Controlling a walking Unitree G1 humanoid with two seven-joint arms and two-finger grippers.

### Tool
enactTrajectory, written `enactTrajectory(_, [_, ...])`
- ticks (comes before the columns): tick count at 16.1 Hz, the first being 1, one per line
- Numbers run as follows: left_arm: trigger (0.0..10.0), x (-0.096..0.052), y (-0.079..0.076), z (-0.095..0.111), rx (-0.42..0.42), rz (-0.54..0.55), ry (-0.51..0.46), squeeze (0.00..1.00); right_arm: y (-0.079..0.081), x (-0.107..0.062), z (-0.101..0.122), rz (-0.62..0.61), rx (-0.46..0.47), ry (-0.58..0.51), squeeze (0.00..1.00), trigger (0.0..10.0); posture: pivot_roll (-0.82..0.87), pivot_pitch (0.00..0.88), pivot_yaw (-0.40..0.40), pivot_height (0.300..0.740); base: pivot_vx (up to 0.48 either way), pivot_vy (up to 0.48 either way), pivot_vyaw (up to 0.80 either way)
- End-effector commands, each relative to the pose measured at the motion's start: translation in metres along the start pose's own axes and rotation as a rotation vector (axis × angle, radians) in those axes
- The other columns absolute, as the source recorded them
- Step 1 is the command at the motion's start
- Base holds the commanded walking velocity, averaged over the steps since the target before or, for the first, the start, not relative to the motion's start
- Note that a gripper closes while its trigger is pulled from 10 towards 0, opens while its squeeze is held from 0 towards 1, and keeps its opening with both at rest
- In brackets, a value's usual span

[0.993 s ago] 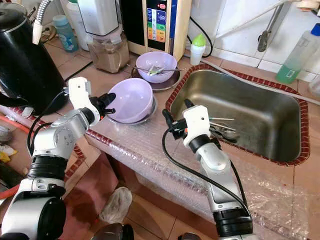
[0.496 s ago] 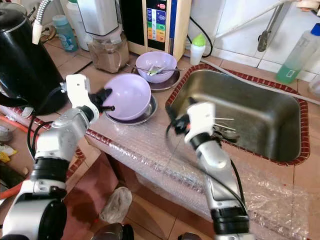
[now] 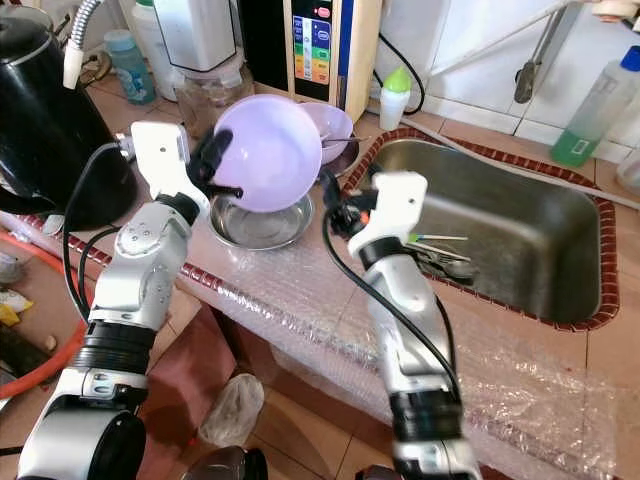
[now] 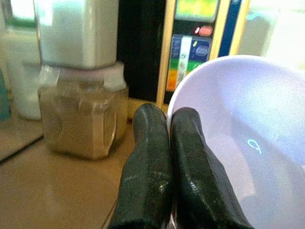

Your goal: Kitchen organization

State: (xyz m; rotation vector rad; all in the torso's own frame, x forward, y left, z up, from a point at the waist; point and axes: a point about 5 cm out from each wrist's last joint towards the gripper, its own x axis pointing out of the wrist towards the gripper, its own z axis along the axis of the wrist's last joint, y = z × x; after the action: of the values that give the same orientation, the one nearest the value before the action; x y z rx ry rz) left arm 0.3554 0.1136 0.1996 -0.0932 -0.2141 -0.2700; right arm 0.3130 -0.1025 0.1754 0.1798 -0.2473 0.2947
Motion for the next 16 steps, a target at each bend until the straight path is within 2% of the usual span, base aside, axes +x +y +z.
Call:
enactTrajectory(1, [0.0, 0.002, -0.006, 0.009, 0.036, -0.029, -0.050, 0.00, 0.006, 0.005, 0.001, 0.021, 0.004, -0.004, 0.00, 10.0, -0.01, 0.028, 0.019, 0.740, 0.000, 0.000, 0.00])
enactTrajectory(3, [0.0, 0.001, -0.016, 0.012, 0.055, -0.061, -0.094, 0.00, 0.010, 0.012, 0.000, 0.056, -0.018, 0.010, 0.00, 10.0, -0.01, 0.028, 0.007, 0.740, 0.000, 0.000, 0.00])
enactTrajectory(5, [0.0, 0.000, -0.019, 0.010, 0.078, -0.070, -0.096, 0.00, 0.010, 0.016, 0.001, 0.066, 0.001, 0.005, 0.00, 10.0, -0.01, 0.029, 0.006, 0.740, 0.000, 0.000, 0.00])
enactTrajectory(6, [0.0, -0.001, -0.021, 0.012, 0.055, -0.080, -0.121, 0.00, 0.010, 0.018, -0.001, 0.069, -0.015, 0.015, 0.00, 9.6, -0.01, 0.031, 0.002, 0.740, 0.000, 0.000, 0.00])
enactTrajectory(7, [0.0, -0.002, -0.024, 0.015, 0.049, -0.095, -0.148, 0.00, 0.007, 0.022, -0.003, 0.032, -0.004, 0.033, 0.00, 0.0, -0.01, 0.031, -0.001, 0.740, 0.000, 0.000, 0.00])
enactTrajectory(9, [0.0, -0.002, -0.025, 0.016, 0.058, -0.094, -0.157, 0.00, -0.001, 0.026, -0.005, -0.042, 0.047, 0.056, 0.00, 0.0, -0.01, 0.034, -0.003, 0.740, 0.000, 0.000, 0.00])
enactTrajectory(11, [0.0, -0.002, -0.027, 0.017, 0.115, -0.110, -0.175, 0.00, -0.012, 0.029, -0.008, -0.127, 0.178, 0.115, 0.00, 0.0, -0.01, 0.042, -0.006, 0.740, 0.000, 0.000, 0.00])
enactTrajectory(12, [0.0, -0.002, -0.027, 0.017, 0.136, -0.117, -0.184, 0.00, -0.013, 0.030, -0.010, -0.141, 0.210, 0.135, 0.00, 0.0, -0.01, 0.042, -0.006, 0.740, 0.000, 0.000, 0.00])
enactTrajectory(16, [0.0, -0.002, -0.034, 0.022, 0.222, -0.161, -0.239, 0.00, -0.021, 0.035, -0.007, -0.191, 0.254, 0.165, 0.00, 0.0, -0.02, 0.033, -0.002, 0.740, 0.000, 0.000, 0.00])
